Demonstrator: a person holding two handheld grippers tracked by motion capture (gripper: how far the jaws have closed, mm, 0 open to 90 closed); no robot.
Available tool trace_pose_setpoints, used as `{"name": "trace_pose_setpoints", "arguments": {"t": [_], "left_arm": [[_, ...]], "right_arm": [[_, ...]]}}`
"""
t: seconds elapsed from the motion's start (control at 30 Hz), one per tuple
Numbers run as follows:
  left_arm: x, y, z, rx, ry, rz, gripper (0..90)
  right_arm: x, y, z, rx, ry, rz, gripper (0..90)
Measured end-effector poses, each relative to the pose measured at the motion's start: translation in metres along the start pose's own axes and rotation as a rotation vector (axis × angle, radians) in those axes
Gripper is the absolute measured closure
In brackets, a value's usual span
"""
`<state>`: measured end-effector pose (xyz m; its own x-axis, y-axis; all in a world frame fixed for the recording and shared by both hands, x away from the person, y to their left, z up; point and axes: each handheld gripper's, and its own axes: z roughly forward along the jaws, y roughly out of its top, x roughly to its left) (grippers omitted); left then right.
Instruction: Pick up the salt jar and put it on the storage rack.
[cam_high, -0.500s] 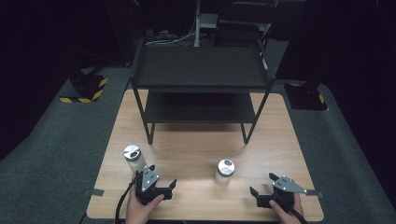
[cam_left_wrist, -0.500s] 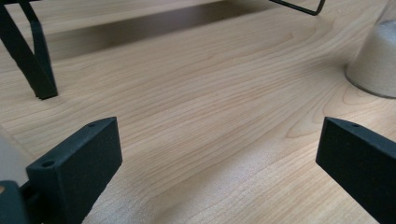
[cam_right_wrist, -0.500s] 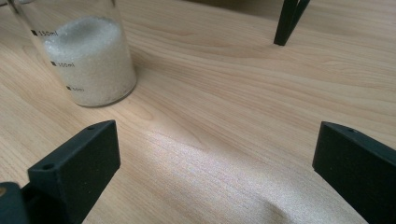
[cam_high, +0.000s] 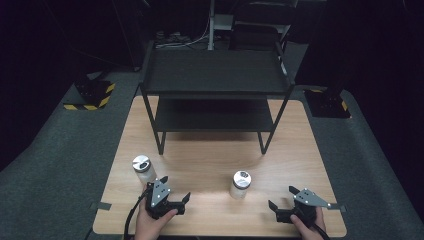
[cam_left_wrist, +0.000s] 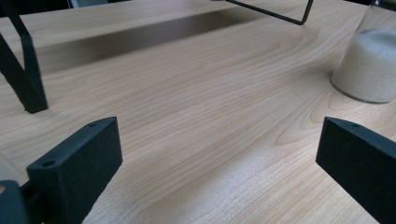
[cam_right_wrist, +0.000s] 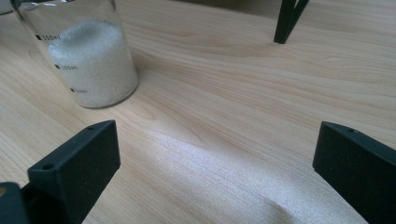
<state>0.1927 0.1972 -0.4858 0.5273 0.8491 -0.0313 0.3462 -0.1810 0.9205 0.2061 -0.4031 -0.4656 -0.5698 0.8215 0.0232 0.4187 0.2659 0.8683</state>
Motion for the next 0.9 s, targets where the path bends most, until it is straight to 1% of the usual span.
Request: {"name": "trace_pose_setpoints", "arguments": {"t": [0.1,0.13,0.27,0.33,0.43,0.57,0.63,0.7,0.73,0.77,0.87,0.9], "left_arm": [[0.004,-0.002,-0.005,-0.042,-0.012,-0.009,0.6],[0.004,-0.002,-0.005,-0.042,-0.012,-0.009,0.6],[0.007,0.0,-0.014,-0.076,-0.017,0.002,0.6],[0.007,0.0,-0.016,-0.078,-0.008,0.009,0.6],[0.009,-0.001,-0.018,-0.081,0.002,0.003,0.6],[0.01,-0.002,-0.023,-0.091,0.018,0.005,0.5],[0.011,-0.004,-0.028,-0.096,0.034,0.002,0.6],[0.014,-0.004,-0.034,-0.096,0.04,-0.015,0.6],[0.014,-0.004,-0.034,-0.096,0.04,-0.015,0.6],[0.017,-0.004,-0.039,-0.09,0.046,-0.019,1.1],[0.022,-0.006,-0.049,-0.105,0.069,-0.021,1.1],[0.022,-0.006,-0.049,-0.105,0.069,-0.021,1.1]], "right_arm": [[-0.001,-0.001,0.0,-0.003,0.0,0.007,0.6],[-0.001,-0.001,0.0,-0.004,-0.001,0.01,0.6],[-0.002,0.0,0.0,-0.001,0.002,0.009,0.6],[-0.002,0.0,0.0,0.001,0.006,0.004,0.6],[0.0,0.0,0.0,0.003,0.001,-0.004,0.6],[-0.001,0.002,0.001,0.009,0.005,-0.002,0.6],[-0.002,0.002,0.002,0.007,0.006,-0.002,0.6],[-0.002,0.002,0.003,0.005,0.004,0.001,0.6],[-0.003,0.003,0.004,0.005,0.005,0.004,0.6],[-0.004,0.003,0.004,0.005,0.004,0.007,0.6],[-0.005,0.004,0.006,0.003,0.005,0.009,0.6],[-0.005,0.004,0.006,0.004,0.006,0.009,0.6]]}}
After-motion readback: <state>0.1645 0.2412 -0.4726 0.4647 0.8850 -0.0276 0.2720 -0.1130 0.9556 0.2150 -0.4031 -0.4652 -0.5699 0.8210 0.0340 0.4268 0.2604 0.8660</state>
